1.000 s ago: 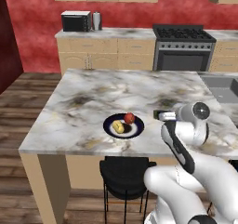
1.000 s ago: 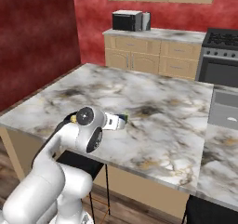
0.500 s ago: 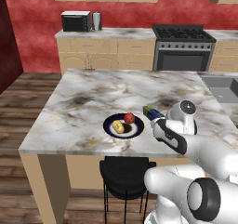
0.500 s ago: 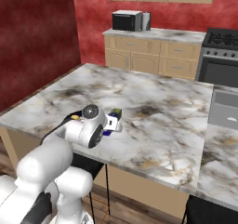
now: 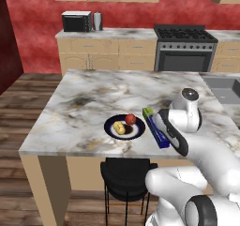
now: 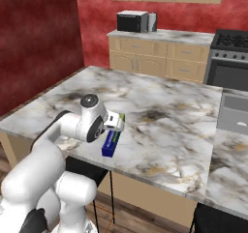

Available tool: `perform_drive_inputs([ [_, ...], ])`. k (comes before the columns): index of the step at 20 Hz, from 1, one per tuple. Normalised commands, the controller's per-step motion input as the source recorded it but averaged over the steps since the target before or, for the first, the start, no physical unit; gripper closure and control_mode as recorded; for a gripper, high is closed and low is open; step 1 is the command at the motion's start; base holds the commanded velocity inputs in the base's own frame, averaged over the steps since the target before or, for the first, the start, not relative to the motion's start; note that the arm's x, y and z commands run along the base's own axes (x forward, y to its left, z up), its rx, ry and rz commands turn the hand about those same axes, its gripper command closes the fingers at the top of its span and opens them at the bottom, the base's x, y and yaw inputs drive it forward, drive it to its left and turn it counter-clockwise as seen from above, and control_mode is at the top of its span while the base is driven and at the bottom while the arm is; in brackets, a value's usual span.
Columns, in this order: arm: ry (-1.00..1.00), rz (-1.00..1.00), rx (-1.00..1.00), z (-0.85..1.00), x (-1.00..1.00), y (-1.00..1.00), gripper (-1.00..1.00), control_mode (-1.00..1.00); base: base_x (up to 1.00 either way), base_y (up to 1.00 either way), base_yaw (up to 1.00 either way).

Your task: Retrieve the tupperware and aluminum foil from the cabinet and place them on the dining counter near the plate with potato and onion to prepare for storing leftovers.

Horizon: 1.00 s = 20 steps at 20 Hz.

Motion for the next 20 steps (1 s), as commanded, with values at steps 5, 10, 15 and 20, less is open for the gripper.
perform_drive_inputs([
  [5, -0.11, 0.0, 0.0, 0.76, -0.91, 0.0, -1.0, -1.0, 0.0, 0.0, 0.0],
  [10, -0.17, 0.0, 0.0, 0.64, -0.99, 0.03, -1.0, -1.0, 0.0, 0.0, 0.0],
  [15, -0.15, 0.0, 0.0, 0.65, -0.6, 0.06, -1.0, -1.0, 0.0, 0.0, 0.0],
  [20, -0.03, -0.01, 0.0, 0.22, -0.44, 0.0, -1.0, 1.0, -0.38, -0.08, -0.08],
])
